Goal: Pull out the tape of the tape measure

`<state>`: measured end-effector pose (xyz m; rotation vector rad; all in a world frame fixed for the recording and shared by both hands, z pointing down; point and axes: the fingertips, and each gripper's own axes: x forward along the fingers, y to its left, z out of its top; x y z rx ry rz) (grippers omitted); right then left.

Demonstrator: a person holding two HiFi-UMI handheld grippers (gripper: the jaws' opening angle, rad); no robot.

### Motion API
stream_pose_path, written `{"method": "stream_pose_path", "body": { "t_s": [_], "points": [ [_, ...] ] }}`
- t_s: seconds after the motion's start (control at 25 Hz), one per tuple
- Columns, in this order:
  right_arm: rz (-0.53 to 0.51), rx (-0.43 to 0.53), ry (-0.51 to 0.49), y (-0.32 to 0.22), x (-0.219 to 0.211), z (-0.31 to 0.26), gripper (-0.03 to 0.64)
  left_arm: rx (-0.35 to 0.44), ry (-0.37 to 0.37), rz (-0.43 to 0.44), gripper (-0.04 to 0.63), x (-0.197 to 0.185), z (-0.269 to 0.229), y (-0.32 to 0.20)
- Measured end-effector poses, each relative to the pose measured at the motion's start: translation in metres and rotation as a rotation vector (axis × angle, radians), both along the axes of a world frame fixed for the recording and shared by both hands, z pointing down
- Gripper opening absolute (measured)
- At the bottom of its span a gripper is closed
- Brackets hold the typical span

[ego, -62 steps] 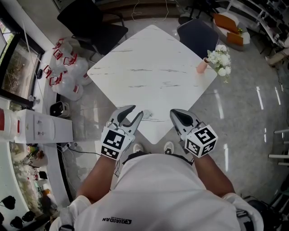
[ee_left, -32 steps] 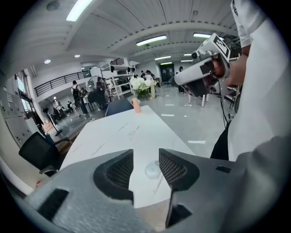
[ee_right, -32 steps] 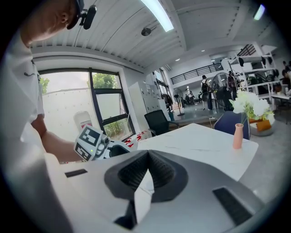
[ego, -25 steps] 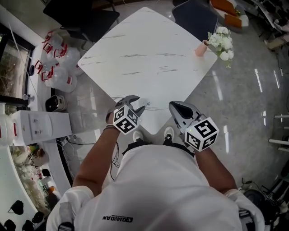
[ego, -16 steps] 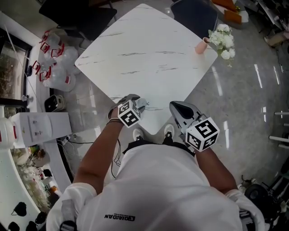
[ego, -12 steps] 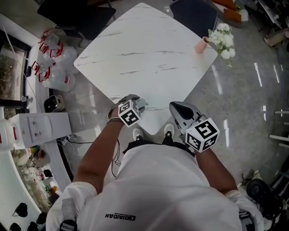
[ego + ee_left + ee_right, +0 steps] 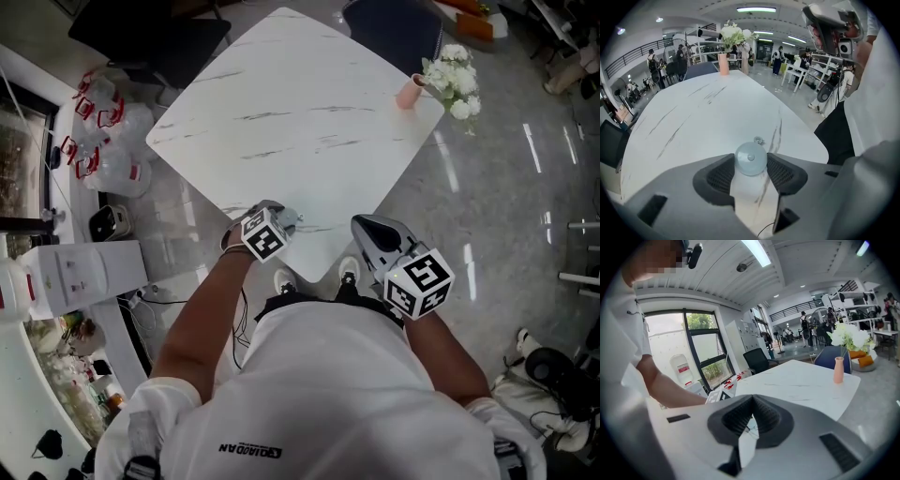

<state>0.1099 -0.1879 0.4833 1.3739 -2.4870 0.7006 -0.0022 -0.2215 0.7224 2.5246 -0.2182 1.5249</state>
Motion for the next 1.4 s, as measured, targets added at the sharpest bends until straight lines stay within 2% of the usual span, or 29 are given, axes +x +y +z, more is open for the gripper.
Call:
{"method": "stream_pose_path", "body": {
  "t_s": [0.24, 0.44, 0.88, 1.24, 1.4],
  "points": [
    [0.008, 0.017, 0.0, 0.002, 0.001, -0.006, 0.006, 0.005, -0.001, -0.018, 0.222, -0.001, -0.005, -0.001],
    [0.005, 0.04, 0.005, 0.001, 0.001, -0.013, 0.006, 0.063, 0.041, -0.035, 0.222, -0.001, -0.039, -0.007],
    [-0.027, 0.154, 0.019, -0.016, -0.003, -0.054, 0.006, 0.248, 0.249, -0.188, 0.222, -0.01, -0.16, -0.025],
    [-0.065, 0.244, -0.006, -0.022, -0.012, -0.097, 0.006, 0.437, 0.399, -0.248, 0.222, -0.022, -0.263, -0.018],
    [-0.079, 0.298, -0.003, -0.019, -0.016, -0.119, 0.006, 0.502, 0.436, -0.253, 0.222, -0.027, -0.298, -0.009]
  ]
}}
